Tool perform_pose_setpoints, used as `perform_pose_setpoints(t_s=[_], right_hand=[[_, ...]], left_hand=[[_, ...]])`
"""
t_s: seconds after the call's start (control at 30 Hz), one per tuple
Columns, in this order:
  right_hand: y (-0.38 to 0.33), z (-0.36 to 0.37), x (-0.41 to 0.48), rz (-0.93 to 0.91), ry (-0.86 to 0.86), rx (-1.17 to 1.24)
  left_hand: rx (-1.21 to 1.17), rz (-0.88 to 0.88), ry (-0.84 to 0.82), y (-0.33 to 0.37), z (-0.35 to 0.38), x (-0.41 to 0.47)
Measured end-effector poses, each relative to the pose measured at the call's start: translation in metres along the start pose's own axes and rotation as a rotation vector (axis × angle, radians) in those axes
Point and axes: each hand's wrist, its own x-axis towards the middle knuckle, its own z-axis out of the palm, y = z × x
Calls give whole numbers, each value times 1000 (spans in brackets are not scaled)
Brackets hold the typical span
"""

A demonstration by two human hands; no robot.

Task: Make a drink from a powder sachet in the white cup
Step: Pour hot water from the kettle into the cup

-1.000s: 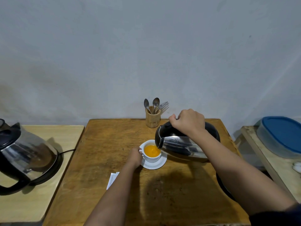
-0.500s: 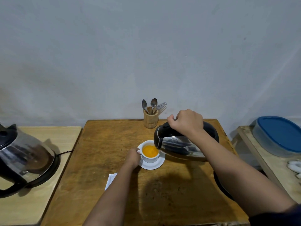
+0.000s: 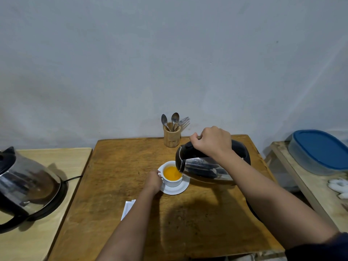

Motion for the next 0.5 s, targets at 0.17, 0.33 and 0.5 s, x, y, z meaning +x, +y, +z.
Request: perform_pose_setpoints(t_s=[0.17, 0.33, 0.5], right_hand=[[-3, 0, -2, 6, -6, 5], [-3, 0, -3, 14, 0, 12], [-3, -2, -1, 18, -5, -2]], left_hand=[[-12, 23, -11, -5, -1, 4], [17, 35, -14, -4, -2, 4], [34, 35, -9, -2, -3, 2]])
